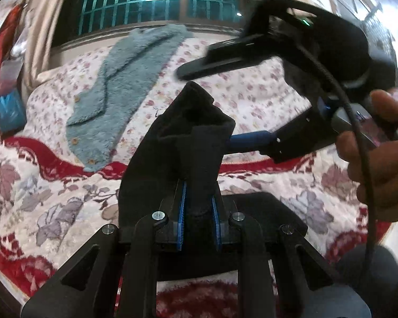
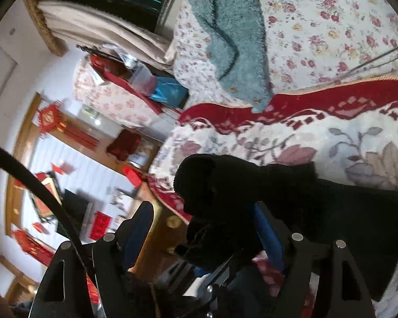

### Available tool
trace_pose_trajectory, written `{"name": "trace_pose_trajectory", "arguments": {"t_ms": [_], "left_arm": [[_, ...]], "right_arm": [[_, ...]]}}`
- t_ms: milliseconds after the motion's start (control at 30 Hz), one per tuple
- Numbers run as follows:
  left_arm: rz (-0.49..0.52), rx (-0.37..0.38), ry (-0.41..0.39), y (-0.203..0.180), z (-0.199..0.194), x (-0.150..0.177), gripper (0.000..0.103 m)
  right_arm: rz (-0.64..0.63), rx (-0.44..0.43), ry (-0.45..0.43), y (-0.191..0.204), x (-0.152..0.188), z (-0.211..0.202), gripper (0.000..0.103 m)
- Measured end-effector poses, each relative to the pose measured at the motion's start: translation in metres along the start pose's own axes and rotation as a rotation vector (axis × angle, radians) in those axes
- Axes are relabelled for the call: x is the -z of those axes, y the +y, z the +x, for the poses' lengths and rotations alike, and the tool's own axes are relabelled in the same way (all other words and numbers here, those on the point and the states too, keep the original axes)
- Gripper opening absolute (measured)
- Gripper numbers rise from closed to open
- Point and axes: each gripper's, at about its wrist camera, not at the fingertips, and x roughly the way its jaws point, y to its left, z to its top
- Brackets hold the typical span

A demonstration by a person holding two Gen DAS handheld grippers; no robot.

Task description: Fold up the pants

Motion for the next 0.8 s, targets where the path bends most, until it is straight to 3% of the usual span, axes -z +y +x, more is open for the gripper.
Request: {"name": "trace_pose_trajectory", "arguments": {"t_ms": [133,200,367,500,800], "left_arm": [[0.081,0.004,0.0,-0.02,0.001,0.004,0.015],[0.121,-0.009,0.004,-0.029,0.001,0.007,0.015],[0.257,-0.051,0.018,-0.061,0.007,0.019,0.015],[0.316,-0.036,0.077,-0.086,0.022,0.029,0.015],[0.367,-0.026,0.196,-0.117,0.057,0.045,0.018]], "right_arm": [[-0.094,0.135,0.022,-0.001,0.002,-0.004,0.074],[-0.068,0.133,0.05,-0.014,0.001,-0.005,0.044],[0.069,0.067,-0.033,-0.06,0.005,-0.033,0.022],[0.13,0.073,-0.069,-0.096,0.016,-0.048,0.017],[0.238,0.104,-0.098,-0.177,0.038,-0.061,0.016]]}}
